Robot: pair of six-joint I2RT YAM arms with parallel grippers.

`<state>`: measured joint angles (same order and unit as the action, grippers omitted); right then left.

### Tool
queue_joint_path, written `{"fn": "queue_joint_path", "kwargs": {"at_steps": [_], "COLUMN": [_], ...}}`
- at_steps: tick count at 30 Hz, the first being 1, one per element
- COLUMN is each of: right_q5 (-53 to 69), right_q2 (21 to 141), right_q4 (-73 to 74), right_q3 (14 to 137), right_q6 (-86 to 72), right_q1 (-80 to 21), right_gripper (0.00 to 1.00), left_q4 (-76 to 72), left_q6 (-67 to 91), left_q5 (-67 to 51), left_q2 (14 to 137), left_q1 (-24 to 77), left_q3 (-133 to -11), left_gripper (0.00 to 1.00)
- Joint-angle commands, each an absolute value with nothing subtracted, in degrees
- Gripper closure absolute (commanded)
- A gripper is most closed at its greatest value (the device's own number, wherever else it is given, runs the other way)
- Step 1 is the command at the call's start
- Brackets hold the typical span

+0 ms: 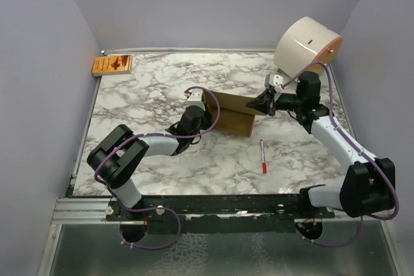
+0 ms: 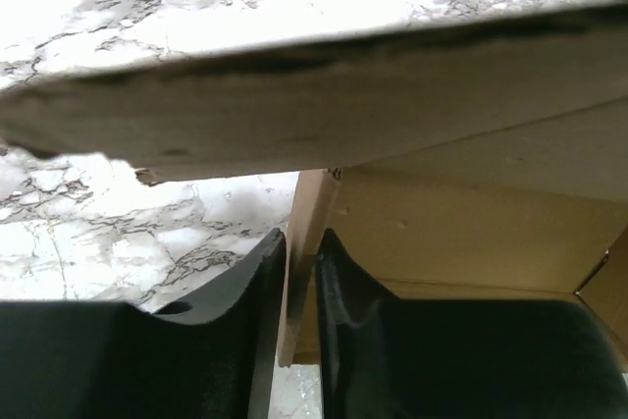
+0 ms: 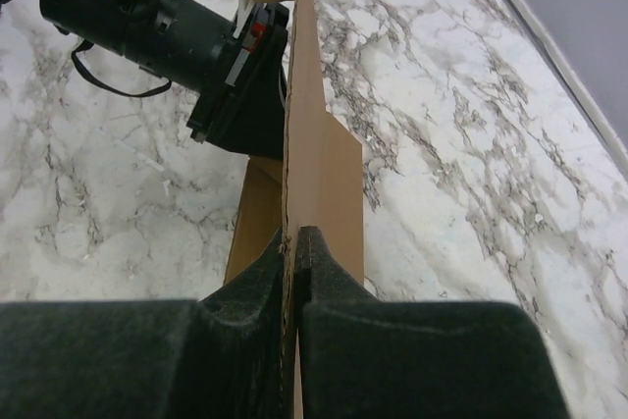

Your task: Fold the paper box

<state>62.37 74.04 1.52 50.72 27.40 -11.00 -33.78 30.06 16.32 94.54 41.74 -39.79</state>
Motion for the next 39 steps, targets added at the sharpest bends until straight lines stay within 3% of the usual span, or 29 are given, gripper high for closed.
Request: {"fn": "queue_joint_path", "kwargs": {"at_steps": [1,7,19,30,35,39], "right_q5": [63.58,61.09,59.49,59.68,60.74,62.26], "right_q2": [76.14,76.26,77.17,77.68,77.69,77.69], "right_q4": [-2.21,-2.27,-3.52,-4.31,-3.96,-3.8], "right_q3": [49.81,49.64,49.2,48.8,48.9,49.03], "right_q6": [23.2,23.5,21.87,21.08,21.42,21.61], "right_q1": [-12.04,-11.96,-9.54,-7.87,-7.03,-6.19], "right_gripper": [0.99,0.99,0.99,0.99,0.99,0.99], "left_q4": [-33.32,-33.49,-30.32,-27.83,-27.81,-31.23], "left_q6": [26.6,26.94,28.56,28.53,29.41,32.0], "left_q5": [13.72,12.15,7.66,7.18,11.43,10.39], "left_q2": [93.77,90.47,83.27,79.94,74.83,69.98], "left_q1": [42.88,42.89,42.89,42.89,42.77,40.76], "left_q3": [-41.03,-39.17,-34.02,-32.35,-29.5,-25.18], "left_gripper": [0.74,0.66,0.37,0.28,0.04,0.01]}}
